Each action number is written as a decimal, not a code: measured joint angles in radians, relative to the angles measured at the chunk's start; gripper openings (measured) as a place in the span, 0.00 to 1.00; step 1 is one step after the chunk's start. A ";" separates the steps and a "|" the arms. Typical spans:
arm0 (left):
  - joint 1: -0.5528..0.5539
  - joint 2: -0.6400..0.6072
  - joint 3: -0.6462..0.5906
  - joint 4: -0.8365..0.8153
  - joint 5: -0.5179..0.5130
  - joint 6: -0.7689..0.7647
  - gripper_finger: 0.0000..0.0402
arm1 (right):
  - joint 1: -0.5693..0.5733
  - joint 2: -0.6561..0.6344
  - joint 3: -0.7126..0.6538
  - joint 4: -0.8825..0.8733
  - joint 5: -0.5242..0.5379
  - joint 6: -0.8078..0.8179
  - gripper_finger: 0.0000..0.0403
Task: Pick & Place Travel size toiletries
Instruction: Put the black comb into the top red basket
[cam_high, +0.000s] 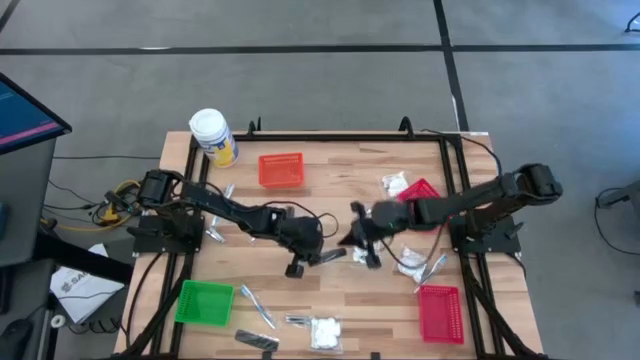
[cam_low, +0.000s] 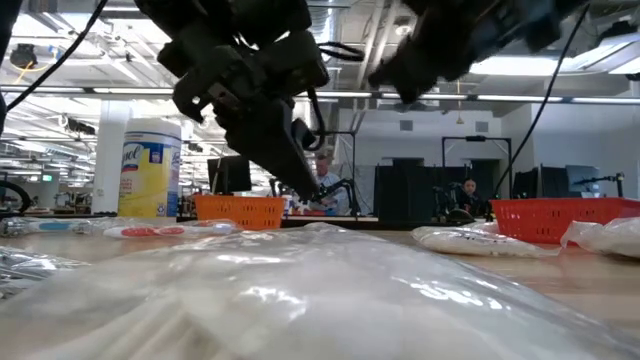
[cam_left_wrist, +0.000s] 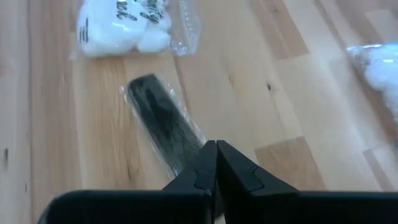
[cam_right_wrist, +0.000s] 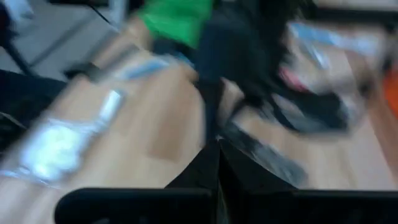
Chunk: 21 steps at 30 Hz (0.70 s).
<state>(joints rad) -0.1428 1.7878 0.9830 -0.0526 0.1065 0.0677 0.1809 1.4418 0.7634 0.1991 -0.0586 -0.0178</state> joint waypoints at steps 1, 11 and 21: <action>-0.010 0.001 -0.006 -0.001 -0.016 -0.006 0.01 | 0.032 0.000 -0.002 0.016 0.030 -0.007 0.00; -0.032 -0.007 -0.178 0.445 -0.085 -0.053 0.01 | 0.166 0.062 -0.001 0.113 0.228 -0.021 0.00; 0.014 -0.007 -0.222 0.507 -0.092 -0.096 0.01 | 0.000 0.269 -0.002 0.474 -0.346 0.141 0.00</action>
<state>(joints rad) -0.1292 1.7813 0.7611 0.4545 0.0146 -0.0280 0.1812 1.7105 0.7613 0.6727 -0.4043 0.1234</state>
